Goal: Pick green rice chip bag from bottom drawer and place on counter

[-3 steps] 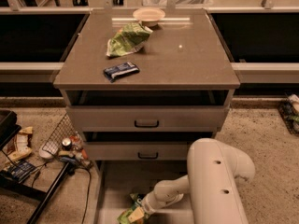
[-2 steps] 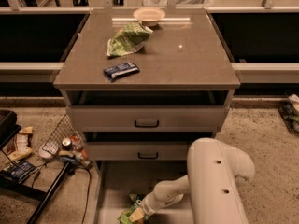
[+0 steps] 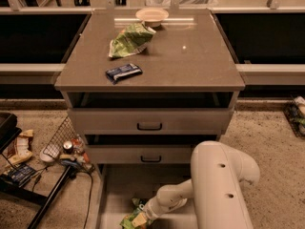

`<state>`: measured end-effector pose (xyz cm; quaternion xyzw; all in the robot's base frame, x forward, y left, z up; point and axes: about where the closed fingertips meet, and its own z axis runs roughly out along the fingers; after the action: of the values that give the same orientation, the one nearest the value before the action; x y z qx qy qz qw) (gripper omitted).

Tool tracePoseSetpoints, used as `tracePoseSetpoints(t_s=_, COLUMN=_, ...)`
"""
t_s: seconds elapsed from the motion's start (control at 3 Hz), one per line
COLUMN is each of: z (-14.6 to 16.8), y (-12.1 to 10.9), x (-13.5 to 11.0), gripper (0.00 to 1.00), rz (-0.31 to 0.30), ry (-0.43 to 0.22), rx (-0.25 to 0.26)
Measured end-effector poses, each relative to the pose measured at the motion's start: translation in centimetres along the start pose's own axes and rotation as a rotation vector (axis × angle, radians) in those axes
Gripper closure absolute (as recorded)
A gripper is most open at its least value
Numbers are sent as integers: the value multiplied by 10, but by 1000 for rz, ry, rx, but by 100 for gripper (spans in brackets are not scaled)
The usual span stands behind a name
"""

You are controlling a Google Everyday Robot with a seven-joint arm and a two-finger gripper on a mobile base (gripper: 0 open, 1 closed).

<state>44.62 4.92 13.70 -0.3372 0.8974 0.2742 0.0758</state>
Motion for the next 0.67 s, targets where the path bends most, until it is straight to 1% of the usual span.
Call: tracePoseSetpoints(t_s=0.67, z=0, y=0, x=0, gripper=100, rz=0, ry=0, rx=0)
